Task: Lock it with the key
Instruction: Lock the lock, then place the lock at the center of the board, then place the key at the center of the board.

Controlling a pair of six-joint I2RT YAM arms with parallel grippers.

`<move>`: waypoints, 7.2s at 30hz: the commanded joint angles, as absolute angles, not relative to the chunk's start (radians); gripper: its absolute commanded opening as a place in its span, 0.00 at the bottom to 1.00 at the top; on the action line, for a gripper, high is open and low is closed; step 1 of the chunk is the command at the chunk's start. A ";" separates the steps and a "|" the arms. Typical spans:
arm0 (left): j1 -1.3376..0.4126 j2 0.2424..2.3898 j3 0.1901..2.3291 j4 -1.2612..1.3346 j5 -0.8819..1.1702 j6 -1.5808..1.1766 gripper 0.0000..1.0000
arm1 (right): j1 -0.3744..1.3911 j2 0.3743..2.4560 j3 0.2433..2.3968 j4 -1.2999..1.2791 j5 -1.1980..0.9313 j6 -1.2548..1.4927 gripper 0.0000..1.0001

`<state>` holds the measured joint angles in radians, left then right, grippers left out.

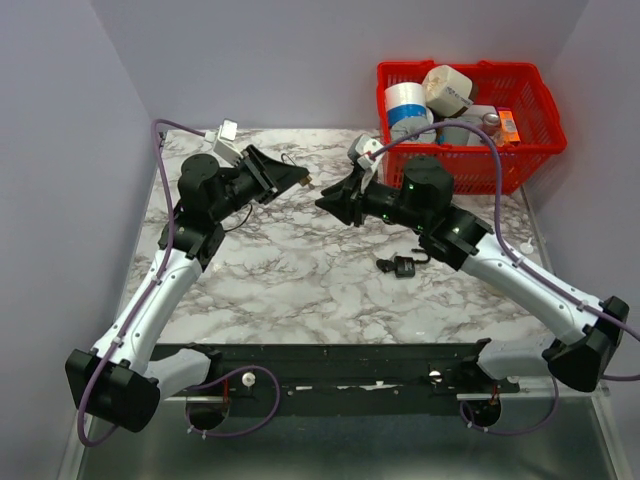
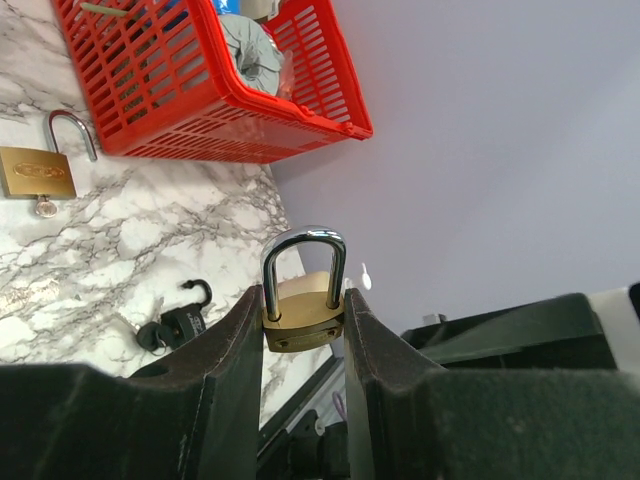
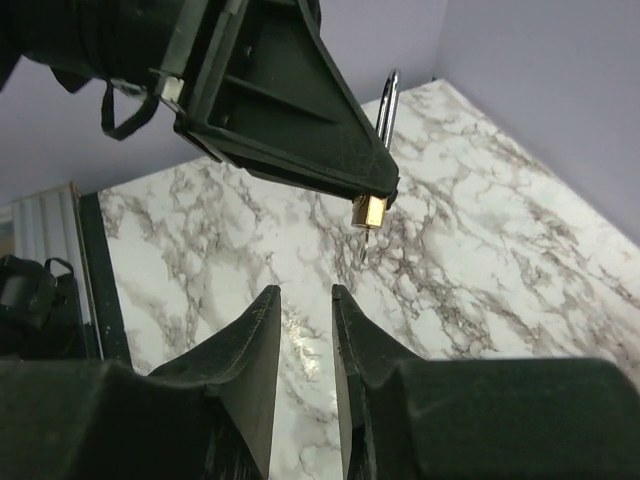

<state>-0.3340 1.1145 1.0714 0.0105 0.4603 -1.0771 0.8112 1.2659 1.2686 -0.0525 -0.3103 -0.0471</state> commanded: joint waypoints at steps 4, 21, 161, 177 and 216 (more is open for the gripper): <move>-0.333 1.081 1.074 0.015 0.491 -1.075 0.00 | 0.810 1.373 1.397 -0.161 -0.367 -0.055 0.33; -0.333 1.052 1.045 0.008 0.509 -1.069 0.00 | 0.808 1.456 1.471 -0.199 -0.253 -0.069 0.28; 0.074 1.848 1.221 -0.977 0.135 0.018 0.67 | 0.980 2.152 1.387 0.258 -0.385 1.144 0.01; 0.193 1.726 1.428 -1.103 0.221 -0.034 0.92 | 1.037 2.324 1.531 0.249 -0.311 1.290 0.01; 0.285 1.655 1.488 -1.167 0.293 -0.051 0.99 | 1.057 2.465 1.887 -0.176 -0.179 1.207 0.41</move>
<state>0.2756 1.6699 1.4723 -1.1542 0.2787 -0.0368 1.0466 2.4279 1.8328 -0.0261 -0.2298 1.2556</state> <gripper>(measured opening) 0.985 0.401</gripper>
